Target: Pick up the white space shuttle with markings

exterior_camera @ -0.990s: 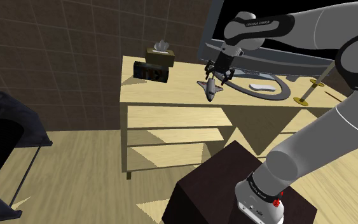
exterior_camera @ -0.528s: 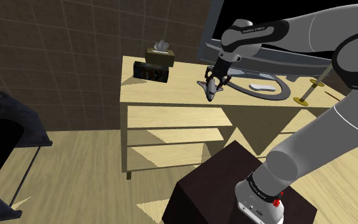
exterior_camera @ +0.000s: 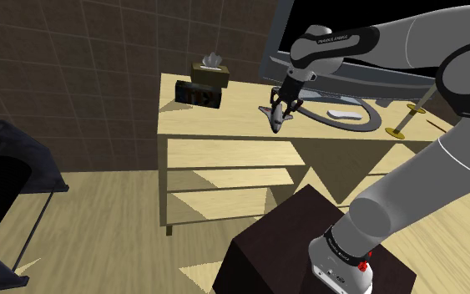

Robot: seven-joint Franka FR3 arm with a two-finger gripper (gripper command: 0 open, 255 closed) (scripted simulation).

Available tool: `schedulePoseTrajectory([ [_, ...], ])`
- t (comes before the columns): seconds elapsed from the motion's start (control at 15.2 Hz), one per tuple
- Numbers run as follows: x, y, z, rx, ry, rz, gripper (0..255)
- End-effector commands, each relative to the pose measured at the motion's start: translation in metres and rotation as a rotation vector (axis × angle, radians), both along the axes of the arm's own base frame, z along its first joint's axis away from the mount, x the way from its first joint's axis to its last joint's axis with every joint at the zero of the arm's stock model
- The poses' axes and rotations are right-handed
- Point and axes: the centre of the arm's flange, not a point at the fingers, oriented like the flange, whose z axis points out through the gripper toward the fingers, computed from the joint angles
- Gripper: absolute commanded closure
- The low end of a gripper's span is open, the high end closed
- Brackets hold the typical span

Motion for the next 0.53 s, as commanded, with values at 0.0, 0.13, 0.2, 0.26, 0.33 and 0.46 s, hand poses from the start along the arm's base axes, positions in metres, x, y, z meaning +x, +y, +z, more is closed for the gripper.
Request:
schedulePoseTrajectory([
  [0.0, 0.000, 0.000, -0.001, 0.001, 0.002, 0.000, 255],
  [0.13, 0.000, 0.000, 0.010, 0.001, 0.002, 0.000, 255],
  [0.2, 0.000, 0.000, 0.015, 0.001, 0.002, 0.000, 255],
  [0.26, 0.000, 0.000, 0.020, 0.001, 0.002, 0.000, 255],
  [0.33, 0.000, 0.000, 0.025, 0.001, 0.002, 0.000, 255],
  [0.46, 0.000, 0.000, 0.036, 0.001, 0.002, 0.000, 255],
])
